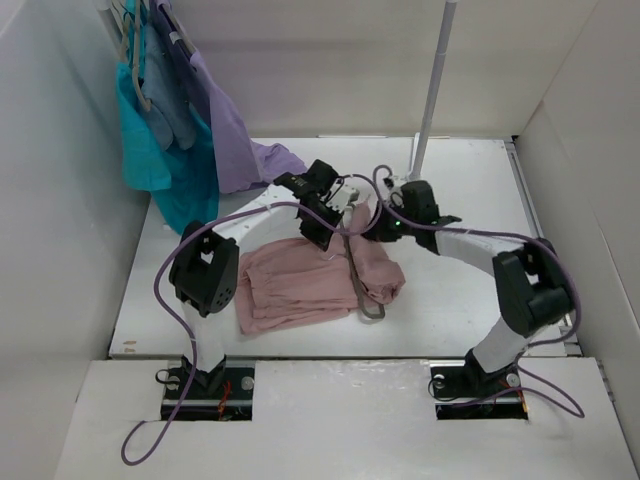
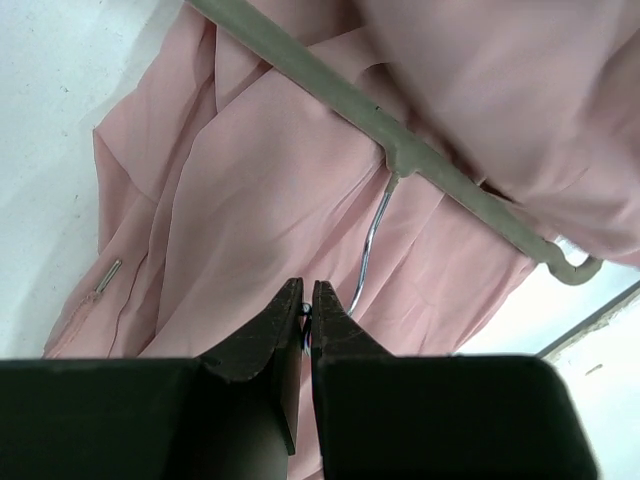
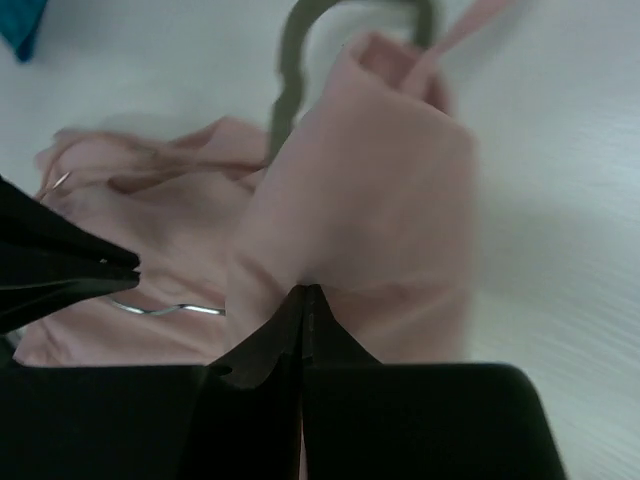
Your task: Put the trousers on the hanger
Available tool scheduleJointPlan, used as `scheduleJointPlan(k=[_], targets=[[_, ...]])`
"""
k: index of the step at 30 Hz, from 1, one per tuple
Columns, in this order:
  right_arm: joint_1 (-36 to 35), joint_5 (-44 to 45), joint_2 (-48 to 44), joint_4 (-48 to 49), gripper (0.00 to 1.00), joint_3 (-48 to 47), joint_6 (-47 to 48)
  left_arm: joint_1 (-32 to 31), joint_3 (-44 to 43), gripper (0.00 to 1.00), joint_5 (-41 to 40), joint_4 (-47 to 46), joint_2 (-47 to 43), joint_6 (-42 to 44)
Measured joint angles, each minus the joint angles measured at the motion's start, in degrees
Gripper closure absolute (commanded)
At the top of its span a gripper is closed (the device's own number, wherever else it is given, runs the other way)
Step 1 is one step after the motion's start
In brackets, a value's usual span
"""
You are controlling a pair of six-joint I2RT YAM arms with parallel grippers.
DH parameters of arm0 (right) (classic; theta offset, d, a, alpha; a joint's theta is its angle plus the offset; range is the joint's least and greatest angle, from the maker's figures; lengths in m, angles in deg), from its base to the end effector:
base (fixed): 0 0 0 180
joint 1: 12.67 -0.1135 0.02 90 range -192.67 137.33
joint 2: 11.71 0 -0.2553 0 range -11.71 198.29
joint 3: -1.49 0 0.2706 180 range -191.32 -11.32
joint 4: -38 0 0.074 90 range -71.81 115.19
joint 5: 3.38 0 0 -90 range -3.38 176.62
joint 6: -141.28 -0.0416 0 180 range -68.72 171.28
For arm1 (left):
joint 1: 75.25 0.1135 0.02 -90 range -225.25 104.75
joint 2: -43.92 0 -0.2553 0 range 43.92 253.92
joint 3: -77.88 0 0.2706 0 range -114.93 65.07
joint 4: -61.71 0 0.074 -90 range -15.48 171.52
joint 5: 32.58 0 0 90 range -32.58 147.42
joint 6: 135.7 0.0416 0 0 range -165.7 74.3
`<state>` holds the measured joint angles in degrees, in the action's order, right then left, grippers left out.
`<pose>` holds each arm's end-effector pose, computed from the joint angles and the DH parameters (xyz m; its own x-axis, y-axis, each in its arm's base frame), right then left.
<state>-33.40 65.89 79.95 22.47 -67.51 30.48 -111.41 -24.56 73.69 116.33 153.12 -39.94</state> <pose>0.3370 0.1433 0.1946 -0.7505 0.0711 -0.6570 -0.3474 0.8034 0.4837 0.3381 -0.2615 0.2227 -0.6374 0.5852 -0.5013 0.7425 0.6404 -0.1966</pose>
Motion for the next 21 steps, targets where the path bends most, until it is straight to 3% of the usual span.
scheduleJointPlan(k=[5, 10, 21], targets=[[-6.47, -4.96, 7.56, 12.52, 1.0, 6.99, -5.2, -0.13, -0.22, 1.0, 0.11, 0.76, 0.46, 0.07], [-6.43, -5.16, 8.11, 21.22, 1.0, 12.37, -8.66, -0.09, -1.27, 1.0, 1.18, 3.04, 0.98, 1.27], [-6.51, -4.33, 10.75, 28.35, 1.0, 14.58, -9.6, -2.25, -10.67, 1.0, 10.78, 5.75, 1.38, 4.24]])
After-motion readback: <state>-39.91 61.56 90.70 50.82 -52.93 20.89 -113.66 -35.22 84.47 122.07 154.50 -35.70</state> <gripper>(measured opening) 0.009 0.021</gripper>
